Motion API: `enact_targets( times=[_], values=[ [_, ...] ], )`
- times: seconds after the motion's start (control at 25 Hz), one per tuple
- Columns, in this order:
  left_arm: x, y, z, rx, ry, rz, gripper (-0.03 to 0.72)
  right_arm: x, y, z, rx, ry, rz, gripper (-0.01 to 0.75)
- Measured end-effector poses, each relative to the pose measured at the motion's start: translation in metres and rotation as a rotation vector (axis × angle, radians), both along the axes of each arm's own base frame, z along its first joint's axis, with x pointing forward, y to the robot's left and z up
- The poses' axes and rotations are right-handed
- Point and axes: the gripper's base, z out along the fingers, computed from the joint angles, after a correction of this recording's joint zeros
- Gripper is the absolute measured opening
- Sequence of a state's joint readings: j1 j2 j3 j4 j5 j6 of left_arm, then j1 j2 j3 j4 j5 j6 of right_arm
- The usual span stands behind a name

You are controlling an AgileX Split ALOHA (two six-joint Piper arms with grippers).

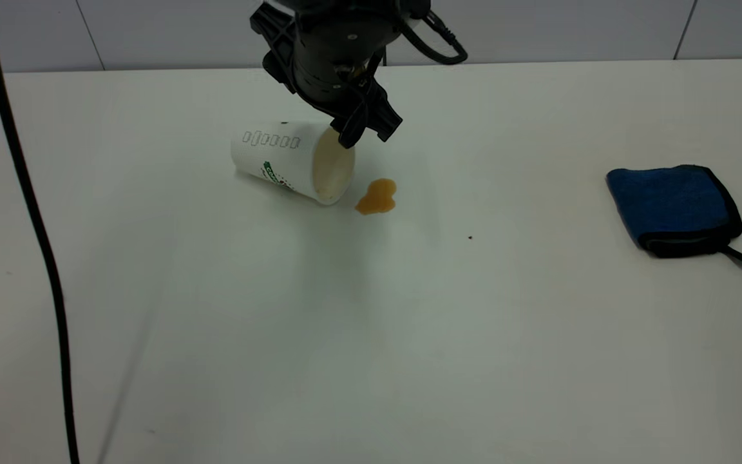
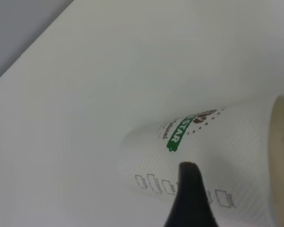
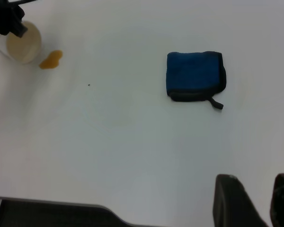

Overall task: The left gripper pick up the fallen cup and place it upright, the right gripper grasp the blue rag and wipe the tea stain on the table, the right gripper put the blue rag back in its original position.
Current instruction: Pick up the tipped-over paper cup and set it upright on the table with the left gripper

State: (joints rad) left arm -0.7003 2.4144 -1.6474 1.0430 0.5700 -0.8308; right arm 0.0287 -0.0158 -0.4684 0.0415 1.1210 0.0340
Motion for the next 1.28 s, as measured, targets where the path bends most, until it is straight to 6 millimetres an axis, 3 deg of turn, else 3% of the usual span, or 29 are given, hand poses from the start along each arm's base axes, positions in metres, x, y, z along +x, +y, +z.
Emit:
enact_targets(
  times=[0.48, 1.0, 1.12, 1.28],
  values=[
    [0.000, 0.006, -0.040, 0.076, -0.003, 0.018, 0.590, 0.000, 0.000, 0.000, 0.000, 0.000, 0.000, 0.240],
    [0.003, 0.011, -0.065, 0.088, -0.076, 0.057, 0.586, 0.000, 0.000, 0.000, 0.000, 0.000, 0.000, 0.240],
    [0.004, 0.014, -0.067, 0.102, -0.089, 0.073, 0.553, 0.000, 0.000, 0.000, 0.000, 0.000, 0.000, 0.240],
    [0.007, 0.018, -0.065, 0.127, -0.112, 0.074, 0.425, 0.000, 0.000, 0.000, 0.000, 0.000, 0.000, 0.240]
  ],
)
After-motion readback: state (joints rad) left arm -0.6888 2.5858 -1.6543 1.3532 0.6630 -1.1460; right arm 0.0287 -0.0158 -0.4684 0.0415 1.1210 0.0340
